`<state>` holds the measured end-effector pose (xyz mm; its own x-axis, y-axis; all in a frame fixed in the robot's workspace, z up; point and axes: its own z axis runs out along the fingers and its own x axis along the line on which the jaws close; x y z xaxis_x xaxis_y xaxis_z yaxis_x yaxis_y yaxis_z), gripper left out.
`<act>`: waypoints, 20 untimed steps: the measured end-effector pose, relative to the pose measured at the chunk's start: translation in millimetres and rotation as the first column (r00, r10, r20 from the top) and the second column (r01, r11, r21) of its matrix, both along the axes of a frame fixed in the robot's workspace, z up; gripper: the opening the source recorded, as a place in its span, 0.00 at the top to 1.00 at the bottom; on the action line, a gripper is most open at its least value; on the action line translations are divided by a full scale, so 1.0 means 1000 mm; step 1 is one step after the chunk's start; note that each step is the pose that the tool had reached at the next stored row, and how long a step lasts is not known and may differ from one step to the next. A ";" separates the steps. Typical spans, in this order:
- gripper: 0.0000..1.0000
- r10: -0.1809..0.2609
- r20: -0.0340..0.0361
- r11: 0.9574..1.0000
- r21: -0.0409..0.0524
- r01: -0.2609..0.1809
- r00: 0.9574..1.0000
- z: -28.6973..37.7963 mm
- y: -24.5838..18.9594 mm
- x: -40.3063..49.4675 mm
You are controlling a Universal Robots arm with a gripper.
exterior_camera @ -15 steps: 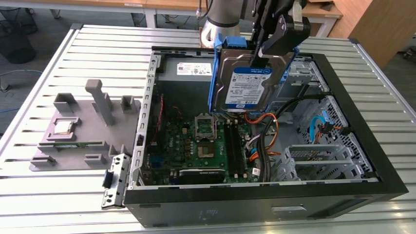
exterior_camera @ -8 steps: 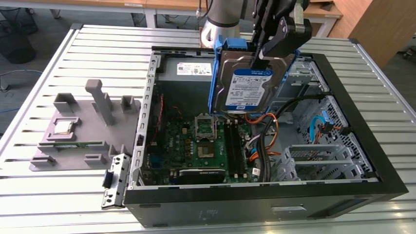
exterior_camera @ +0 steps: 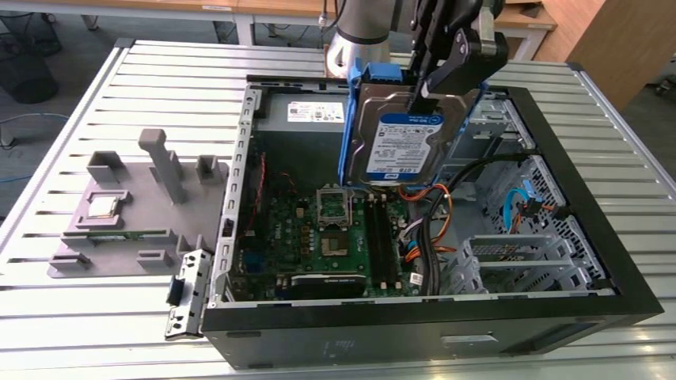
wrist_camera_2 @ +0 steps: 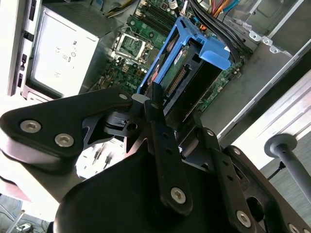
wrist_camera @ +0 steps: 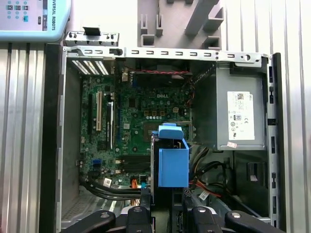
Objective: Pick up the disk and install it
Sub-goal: 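Pick up the disk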
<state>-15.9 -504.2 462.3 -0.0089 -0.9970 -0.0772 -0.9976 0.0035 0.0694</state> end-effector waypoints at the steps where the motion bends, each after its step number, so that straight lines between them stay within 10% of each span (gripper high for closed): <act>1: 0.65 0.000 0.000 1.000 0.000 0.000 1.000 0.0000 -0.0007 0.0000; 20: 0.65 0.000 0.000 1.000 0.000 0.000 1.000 0.0000 -0.0143 0.0000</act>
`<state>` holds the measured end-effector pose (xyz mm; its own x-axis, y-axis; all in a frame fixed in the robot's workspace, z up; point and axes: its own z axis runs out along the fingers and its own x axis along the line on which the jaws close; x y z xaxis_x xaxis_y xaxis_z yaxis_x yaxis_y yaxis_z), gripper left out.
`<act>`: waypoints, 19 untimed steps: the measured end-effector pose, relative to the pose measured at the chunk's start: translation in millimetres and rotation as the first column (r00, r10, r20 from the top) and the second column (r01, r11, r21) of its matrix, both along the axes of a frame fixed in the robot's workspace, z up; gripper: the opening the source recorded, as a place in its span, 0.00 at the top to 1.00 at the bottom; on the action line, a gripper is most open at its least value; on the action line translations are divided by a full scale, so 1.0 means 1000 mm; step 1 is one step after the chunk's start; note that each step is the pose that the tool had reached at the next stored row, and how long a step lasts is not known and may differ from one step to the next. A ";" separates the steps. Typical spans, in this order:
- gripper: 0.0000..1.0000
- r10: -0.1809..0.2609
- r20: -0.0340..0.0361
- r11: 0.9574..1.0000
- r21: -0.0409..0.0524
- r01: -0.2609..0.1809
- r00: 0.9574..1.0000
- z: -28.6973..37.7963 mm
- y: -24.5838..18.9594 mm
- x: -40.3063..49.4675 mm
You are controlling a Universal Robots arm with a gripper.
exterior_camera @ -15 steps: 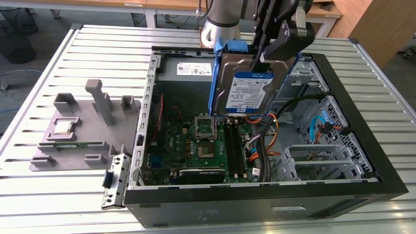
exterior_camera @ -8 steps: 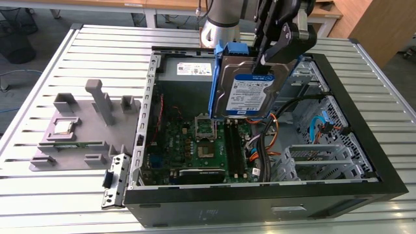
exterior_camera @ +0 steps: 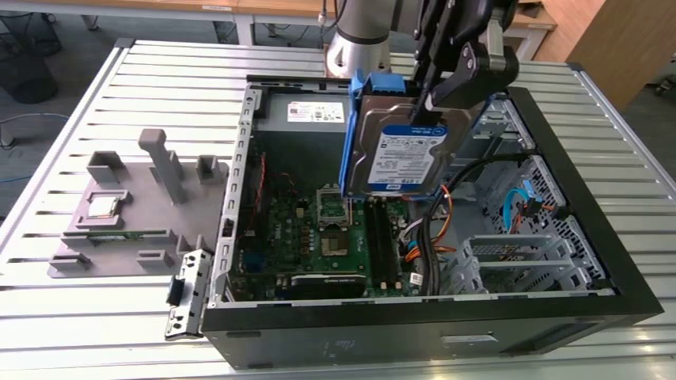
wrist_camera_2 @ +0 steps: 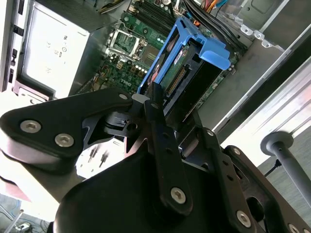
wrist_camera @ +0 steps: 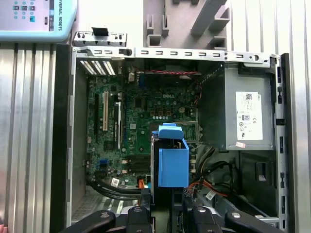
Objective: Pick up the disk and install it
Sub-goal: 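Pick up the disk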
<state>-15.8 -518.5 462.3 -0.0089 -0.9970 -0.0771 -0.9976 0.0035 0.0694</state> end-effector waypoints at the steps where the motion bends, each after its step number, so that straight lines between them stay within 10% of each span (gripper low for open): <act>1: 0.65 0.000 0.000 1.000 0.000 0.000 1.000 0.0000 -0.0009 0.0000; 19: 0.65 0.000 0.000 1.000 0.000 0.000 1.000 0.0000 -0.0257 0.0000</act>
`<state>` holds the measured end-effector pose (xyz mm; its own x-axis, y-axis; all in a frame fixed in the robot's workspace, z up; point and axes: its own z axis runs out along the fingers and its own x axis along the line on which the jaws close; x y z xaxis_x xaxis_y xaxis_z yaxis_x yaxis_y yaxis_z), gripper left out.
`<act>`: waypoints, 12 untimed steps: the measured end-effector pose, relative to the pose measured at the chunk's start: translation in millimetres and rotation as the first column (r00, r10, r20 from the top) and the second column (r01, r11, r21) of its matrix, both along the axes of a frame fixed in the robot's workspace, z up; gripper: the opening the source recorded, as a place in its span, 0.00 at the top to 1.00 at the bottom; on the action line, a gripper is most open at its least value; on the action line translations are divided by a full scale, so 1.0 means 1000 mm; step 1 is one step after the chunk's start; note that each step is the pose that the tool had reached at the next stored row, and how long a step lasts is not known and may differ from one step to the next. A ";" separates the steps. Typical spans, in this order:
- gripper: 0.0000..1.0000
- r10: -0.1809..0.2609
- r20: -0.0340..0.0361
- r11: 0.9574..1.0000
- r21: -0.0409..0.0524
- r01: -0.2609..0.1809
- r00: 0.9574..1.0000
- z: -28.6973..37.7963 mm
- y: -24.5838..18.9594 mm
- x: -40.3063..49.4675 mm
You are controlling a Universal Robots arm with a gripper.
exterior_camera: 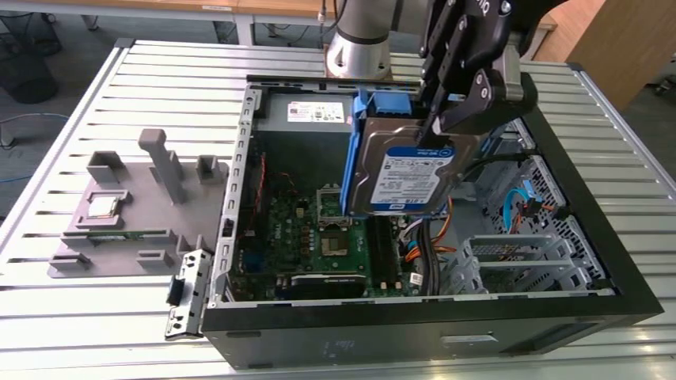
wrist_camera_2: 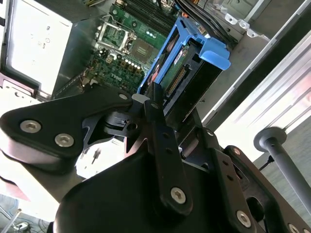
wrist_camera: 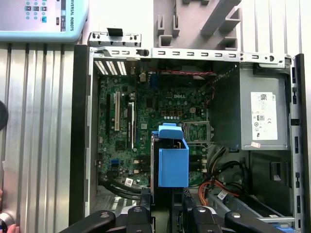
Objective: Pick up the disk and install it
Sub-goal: 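Pick up the disk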
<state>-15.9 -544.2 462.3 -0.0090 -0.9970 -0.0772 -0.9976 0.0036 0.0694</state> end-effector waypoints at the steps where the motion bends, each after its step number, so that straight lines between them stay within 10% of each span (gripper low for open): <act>1: 0.65 0.000 0.000 1.000 0.000 0.000 1.000 0.0000 -0.0012 0.0000; 12: 0.65 0.000 0.000 1.000 0.000 0.000 1.000 0.0000 -0.0092 0.0000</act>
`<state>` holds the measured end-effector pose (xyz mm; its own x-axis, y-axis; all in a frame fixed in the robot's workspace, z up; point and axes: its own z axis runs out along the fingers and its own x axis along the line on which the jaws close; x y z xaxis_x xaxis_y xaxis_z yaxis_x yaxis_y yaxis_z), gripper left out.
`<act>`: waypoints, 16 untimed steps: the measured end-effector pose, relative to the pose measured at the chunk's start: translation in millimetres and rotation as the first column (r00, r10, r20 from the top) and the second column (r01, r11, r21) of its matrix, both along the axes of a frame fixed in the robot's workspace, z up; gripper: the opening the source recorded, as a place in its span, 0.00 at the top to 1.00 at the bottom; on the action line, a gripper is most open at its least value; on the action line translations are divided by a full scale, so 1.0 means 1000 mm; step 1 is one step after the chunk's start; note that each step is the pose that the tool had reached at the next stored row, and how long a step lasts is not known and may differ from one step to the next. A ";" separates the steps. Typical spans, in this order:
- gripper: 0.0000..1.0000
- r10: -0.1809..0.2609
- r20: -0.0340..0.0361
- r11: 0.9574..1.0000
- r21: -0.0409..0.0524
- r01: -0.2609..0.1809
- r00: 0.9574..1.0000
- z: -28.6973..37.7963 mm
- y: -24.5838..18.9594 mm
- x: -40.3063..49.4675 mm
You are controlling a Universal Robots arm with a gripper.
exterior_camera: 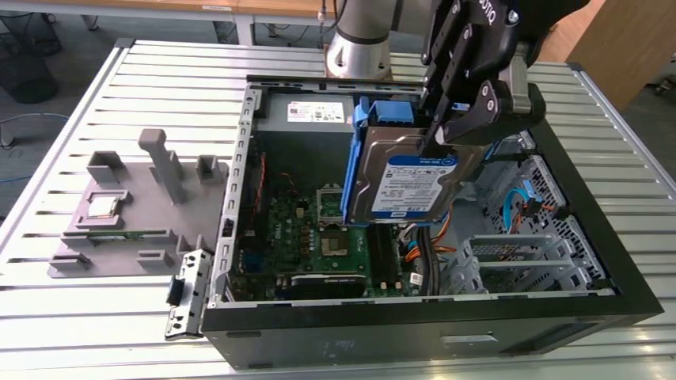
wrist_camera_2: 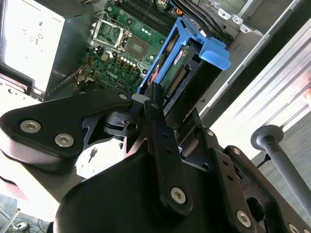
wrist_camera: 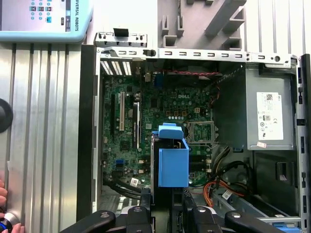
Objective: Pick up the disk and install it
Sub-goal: 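Pick up the disk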
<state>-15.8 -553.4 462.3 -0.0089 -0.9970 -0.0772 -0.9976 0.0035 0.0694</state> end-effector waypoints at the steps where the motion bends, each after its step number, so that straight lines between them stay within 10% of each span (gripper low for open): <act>1: 0.65 0.000 0.000 1.000 0.000 0.000 1.000 0.0000 0.0000 0.0000; 16: 0.65 0.000 0.000 1.000 0.000 0.000 1.000 0.0000 -0.0001 0.0070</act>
<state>-8.8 -553.6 462.3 -0.0089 -0.9970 -0.0771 -0.9976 0.0035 0.0694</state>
